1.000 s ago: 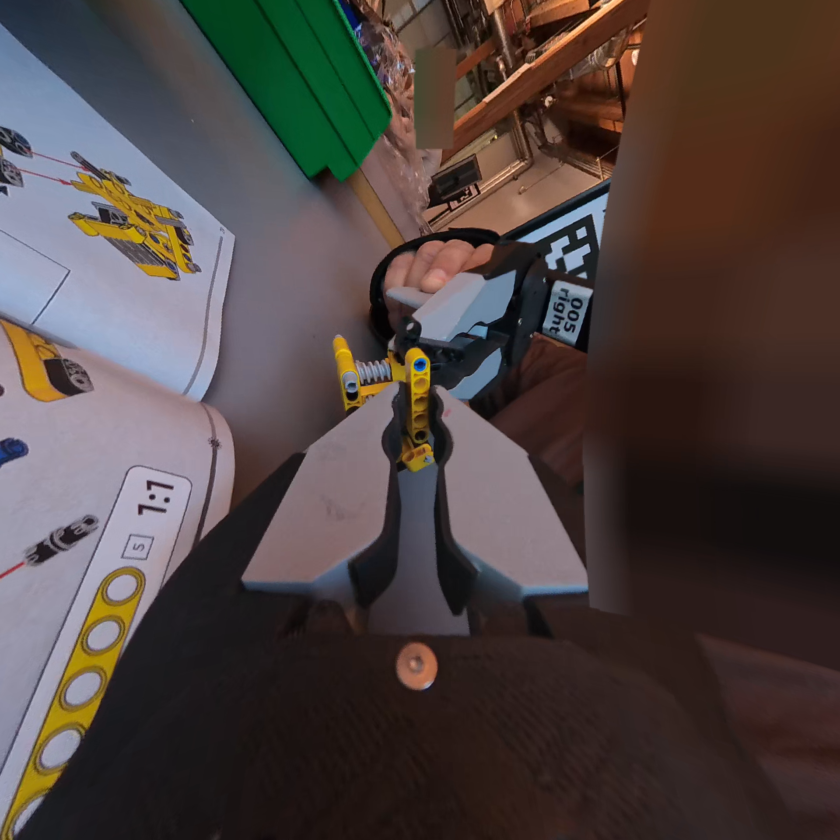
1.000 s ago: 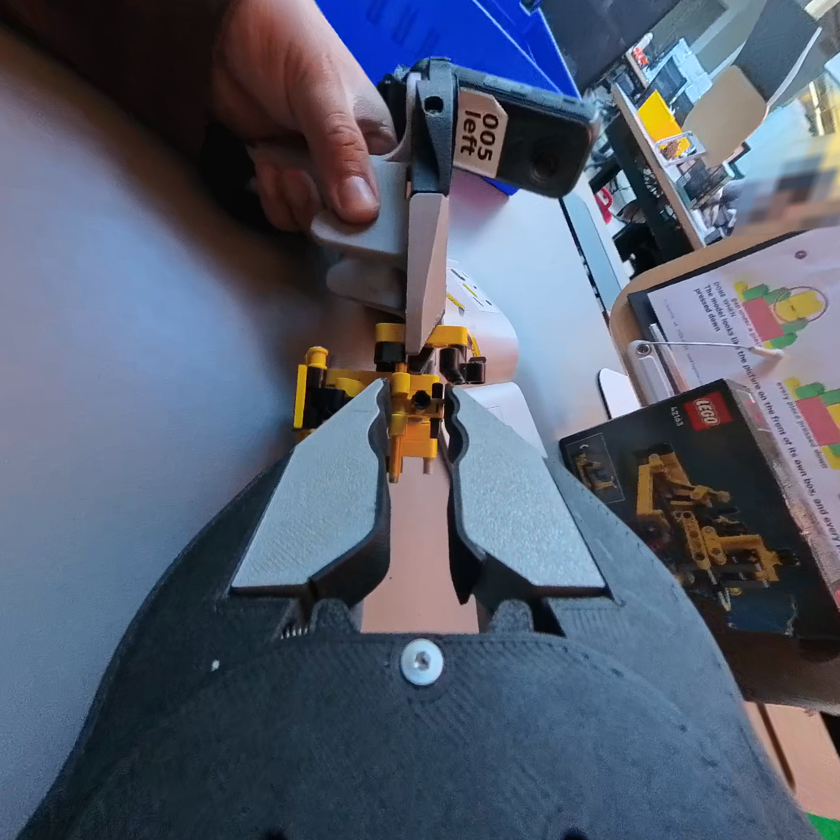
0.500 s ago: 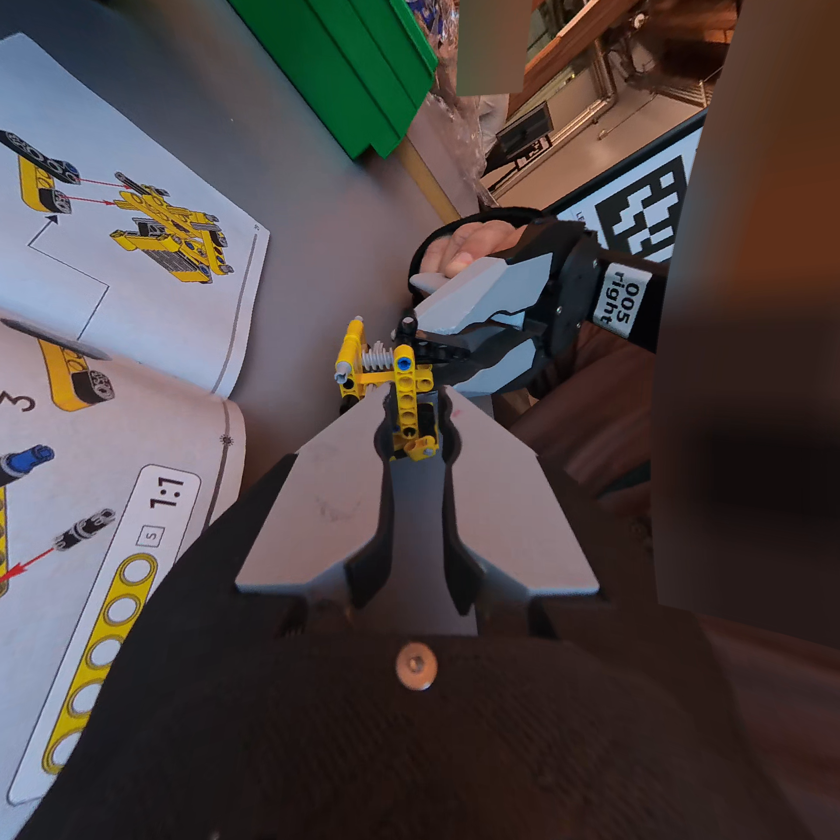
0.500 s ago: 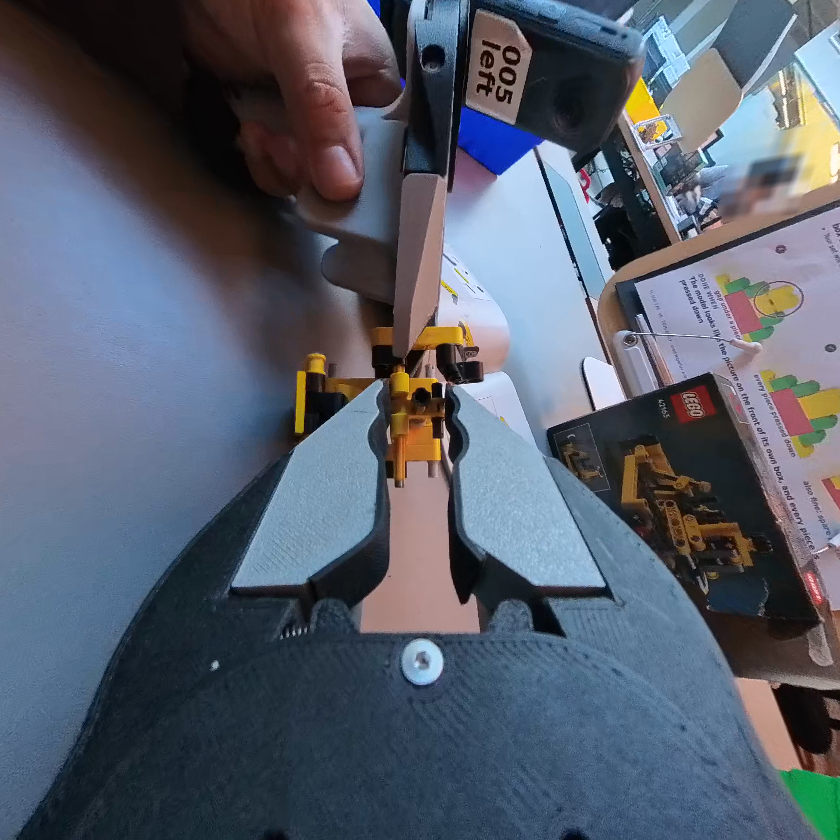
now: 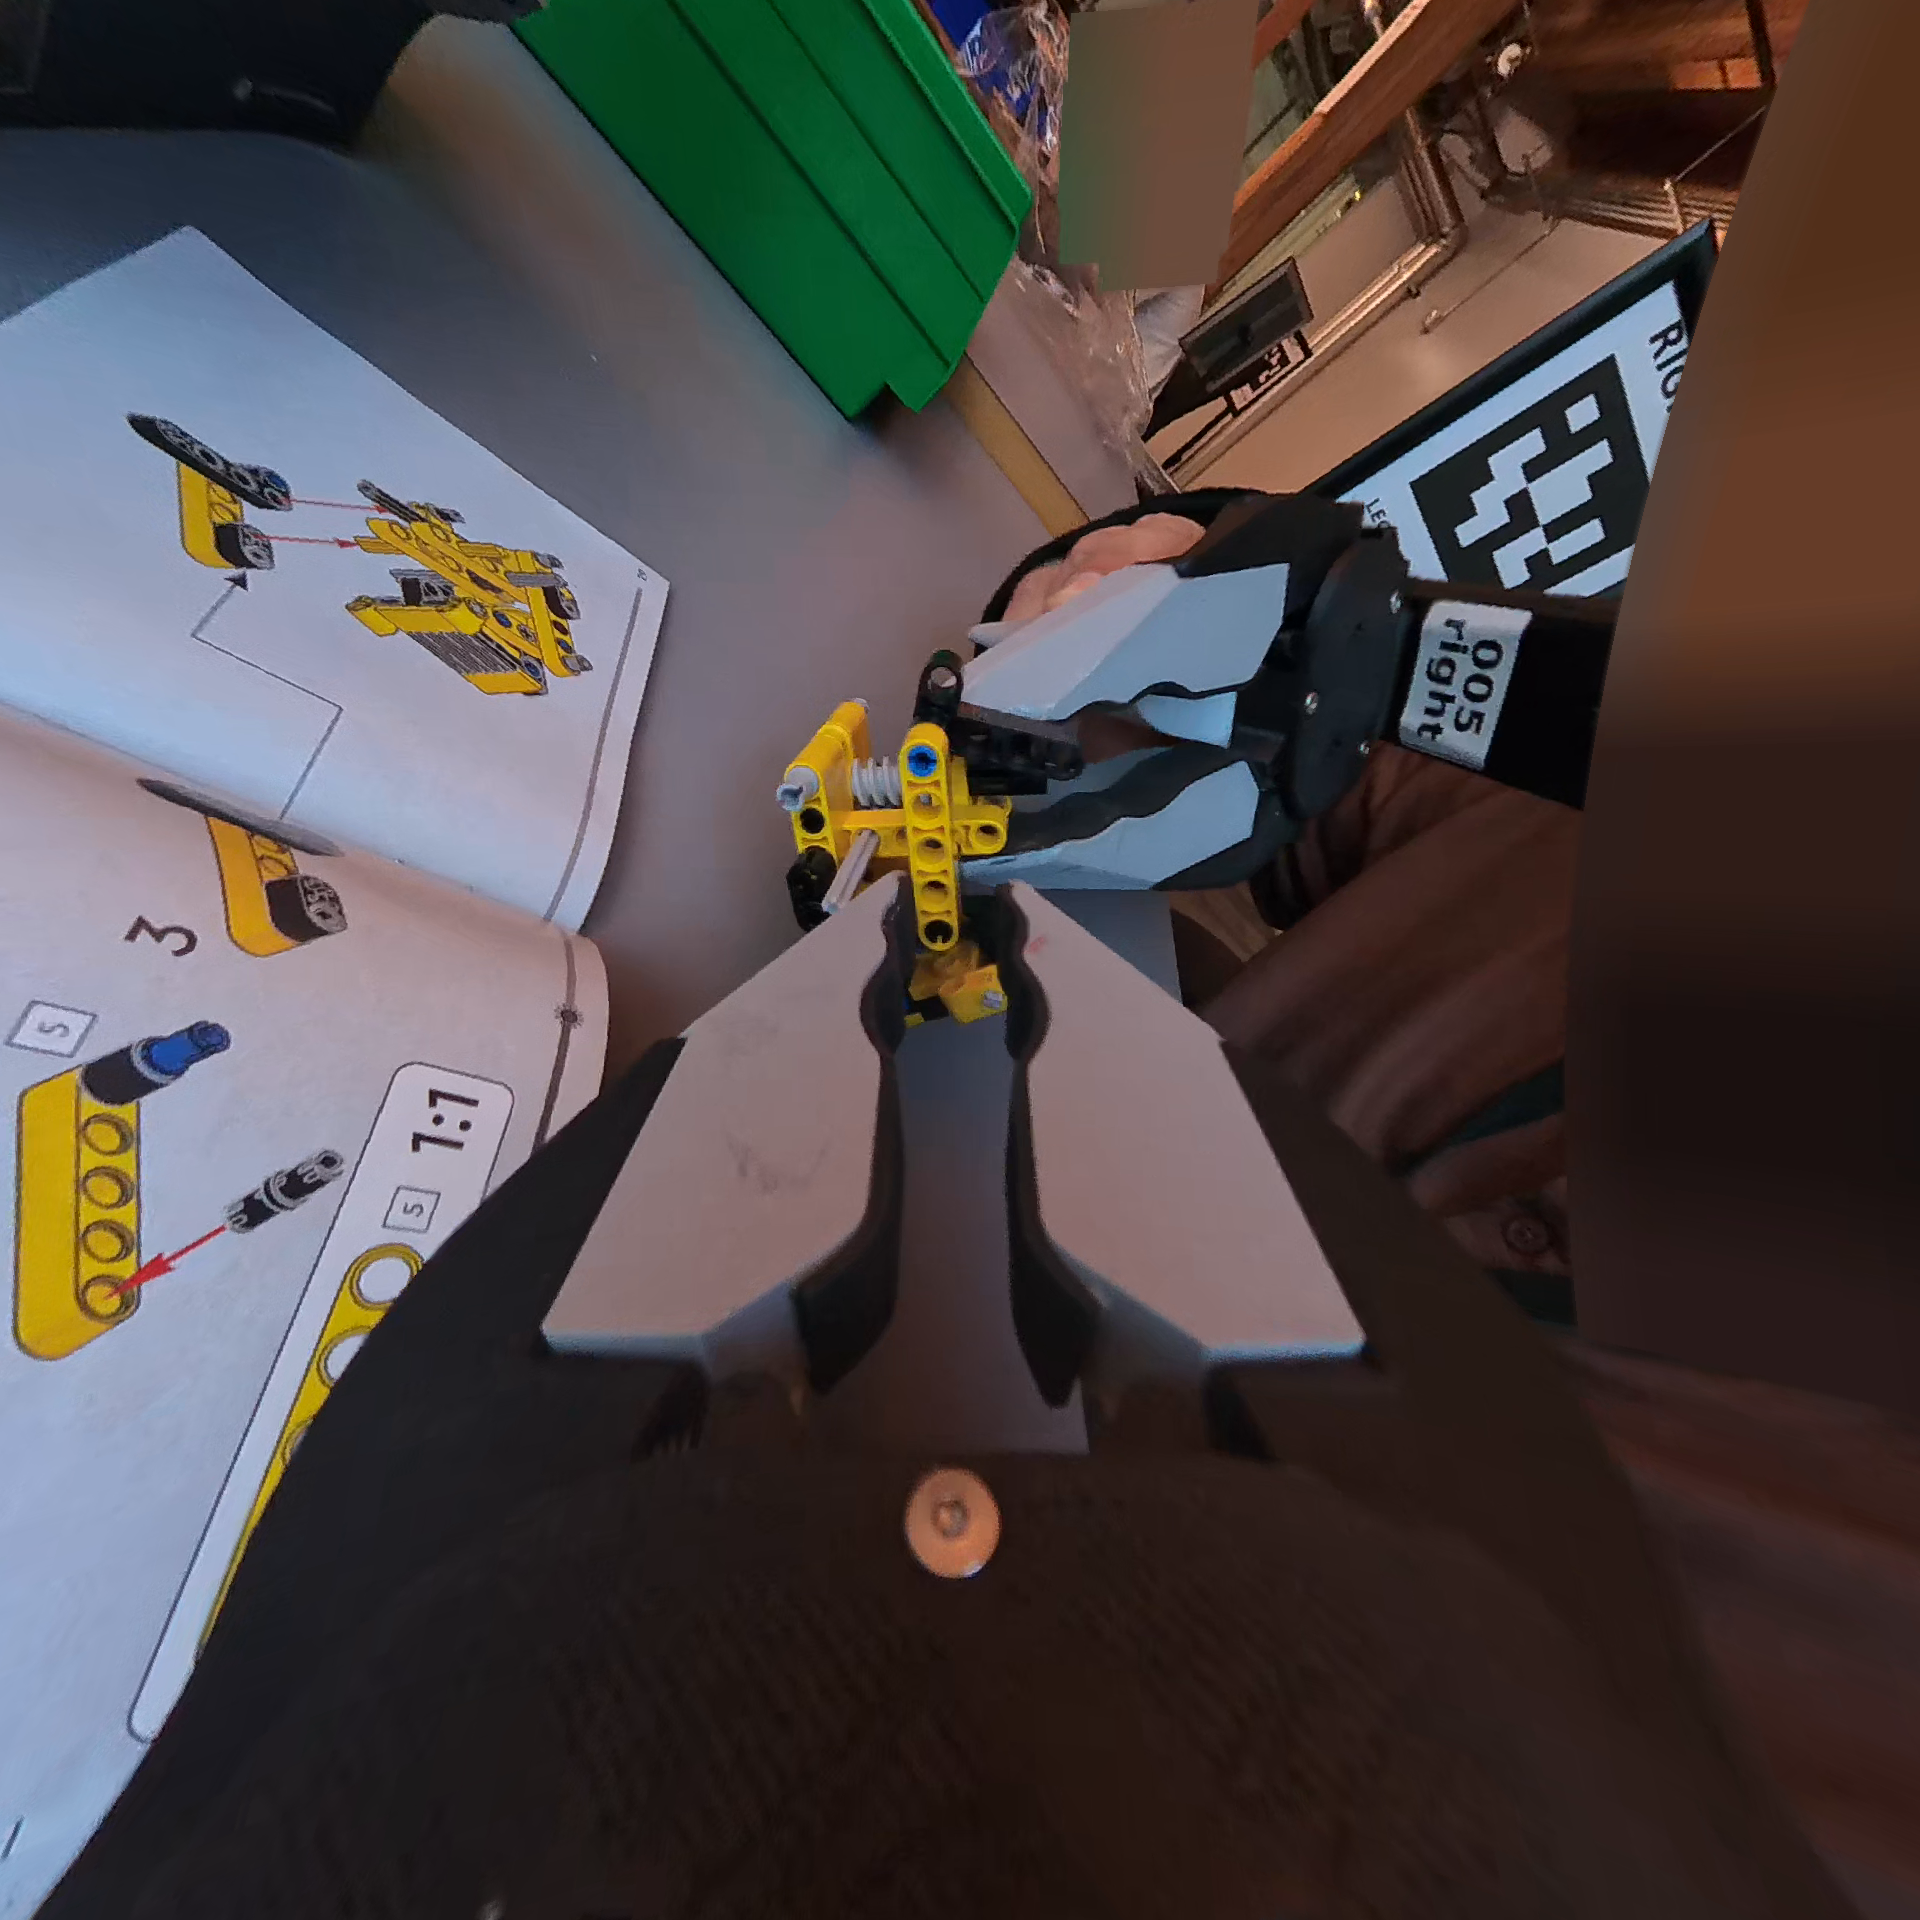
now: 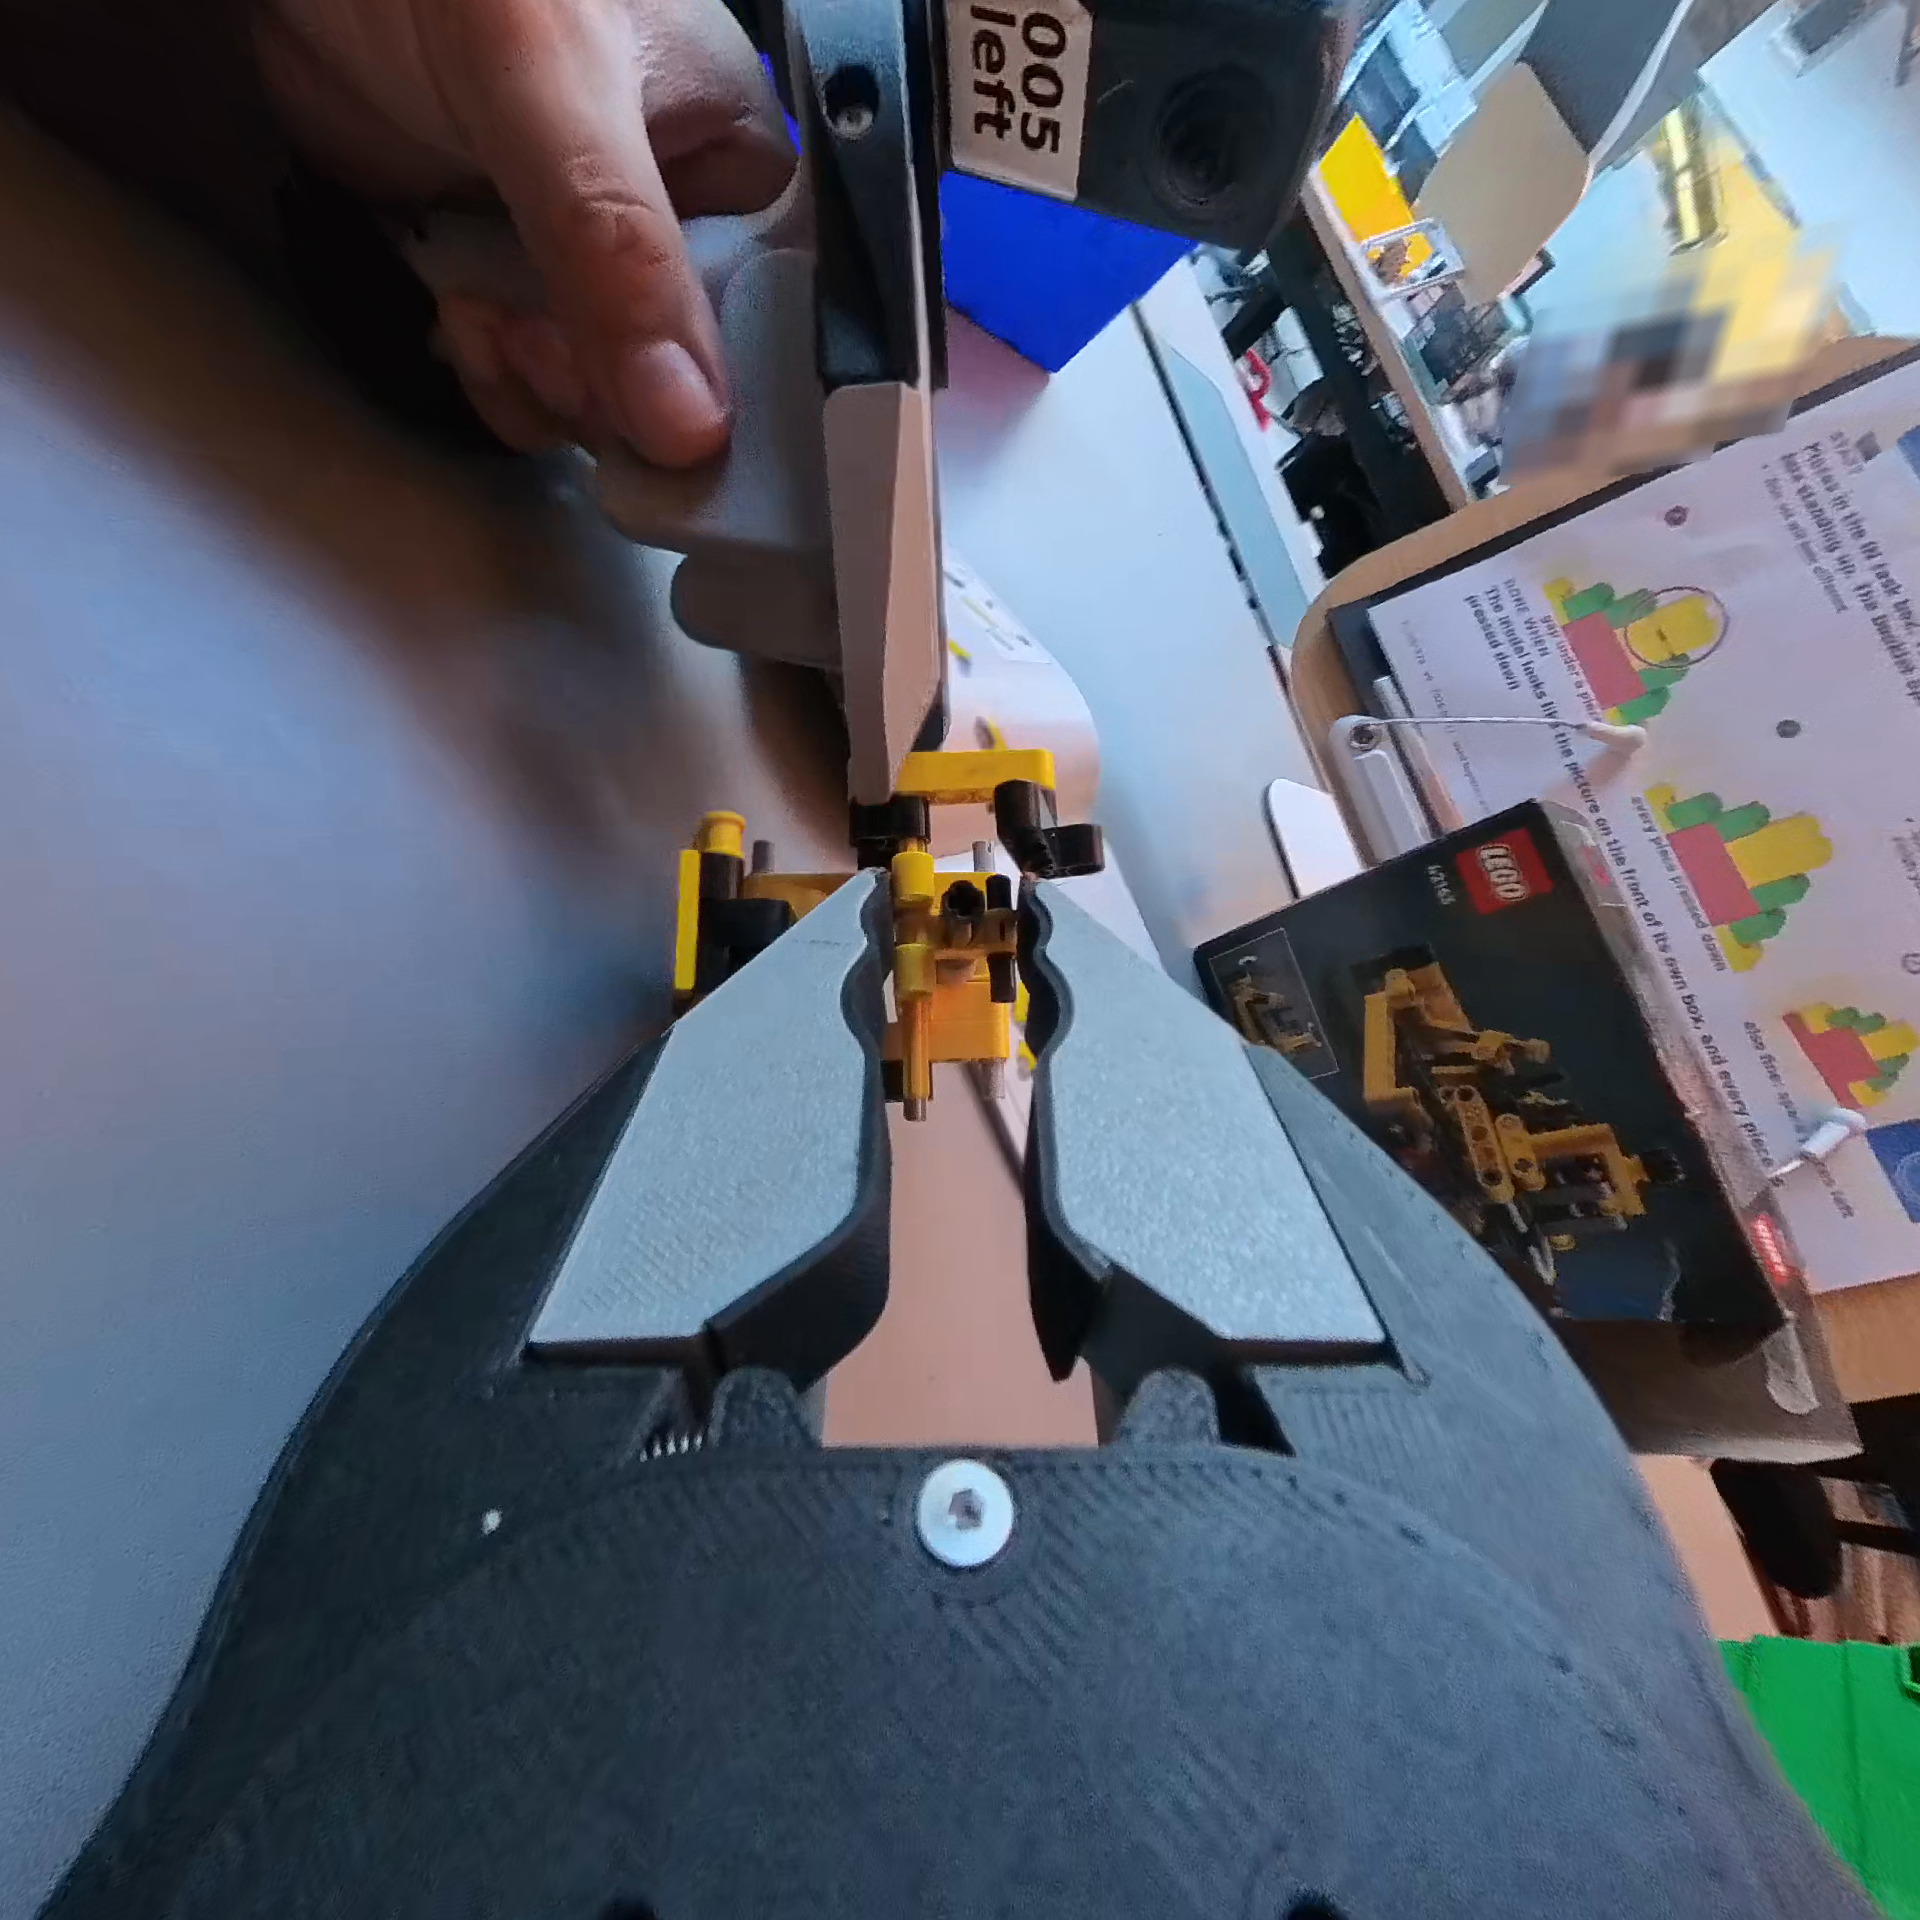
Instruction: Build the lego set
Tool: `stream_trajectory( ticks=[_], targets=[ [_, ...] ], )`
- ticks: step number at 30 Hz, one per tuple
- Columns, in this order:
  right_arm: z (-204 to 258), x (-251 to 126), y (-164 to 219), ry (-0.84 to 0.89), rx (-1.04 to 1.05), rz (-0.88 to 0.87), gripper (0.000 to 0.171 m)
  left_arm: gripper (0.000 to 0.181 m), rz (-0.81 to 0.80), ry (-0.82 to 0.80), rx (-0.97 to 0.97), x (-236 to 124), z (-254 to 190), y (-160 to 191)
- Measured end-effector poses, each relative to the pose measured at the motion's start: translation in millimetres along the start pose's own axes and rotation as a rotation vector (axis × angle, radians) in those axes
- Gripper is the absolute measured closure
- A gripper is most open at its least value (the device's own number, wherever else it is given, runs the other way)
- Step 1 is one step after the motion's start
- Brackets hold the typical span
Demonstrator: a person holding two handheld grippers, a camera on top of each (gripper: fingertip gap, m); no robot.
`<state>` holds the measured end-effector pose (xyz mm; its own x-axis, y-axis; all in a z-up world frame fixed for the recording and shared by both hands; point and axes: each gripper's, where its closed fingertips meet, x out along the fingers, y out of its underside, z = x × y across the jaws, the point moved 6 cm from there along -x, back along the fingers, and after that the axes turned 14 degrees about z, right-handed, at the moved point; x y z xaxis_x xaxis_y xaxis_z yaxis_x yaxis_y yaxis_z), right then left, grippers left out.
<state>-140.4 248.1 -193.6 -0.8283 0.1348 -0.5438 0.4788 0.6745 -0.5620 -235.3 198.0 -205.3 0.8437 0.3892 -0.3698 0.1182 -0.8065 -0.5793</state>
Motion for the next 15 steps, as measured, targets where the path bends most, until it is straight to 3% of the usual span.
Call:
stream_trajectory(
  ticks=[4,7,9,13,15],
  targets=[
    [-1,-4,-3,0.085,-0.038,-0.006,0.151,0.173,-0.026,-0.044,0.08,-4,-4,-4],
    [-3,0,3,0.02,0.017,0.003,0.151,0.169,-0.036,-0.071,0.114,-6,-4,-7],
    [-10,5,11,-0.127,0.165,-0.001,0.151,0.165,-0.053,-0.081,0.127,-10,-3,-9],
    [-19,16,30,-0.613,0.504,-0.025,0.152,0.161,-0.049,-0.052,0.153,-15,-6,-11],
    [-24,22,39,-0.737,0.623,-0.018,0.152,0.161,-0.016,-0.095,0.187,-11,-5,-9]
  ],
)
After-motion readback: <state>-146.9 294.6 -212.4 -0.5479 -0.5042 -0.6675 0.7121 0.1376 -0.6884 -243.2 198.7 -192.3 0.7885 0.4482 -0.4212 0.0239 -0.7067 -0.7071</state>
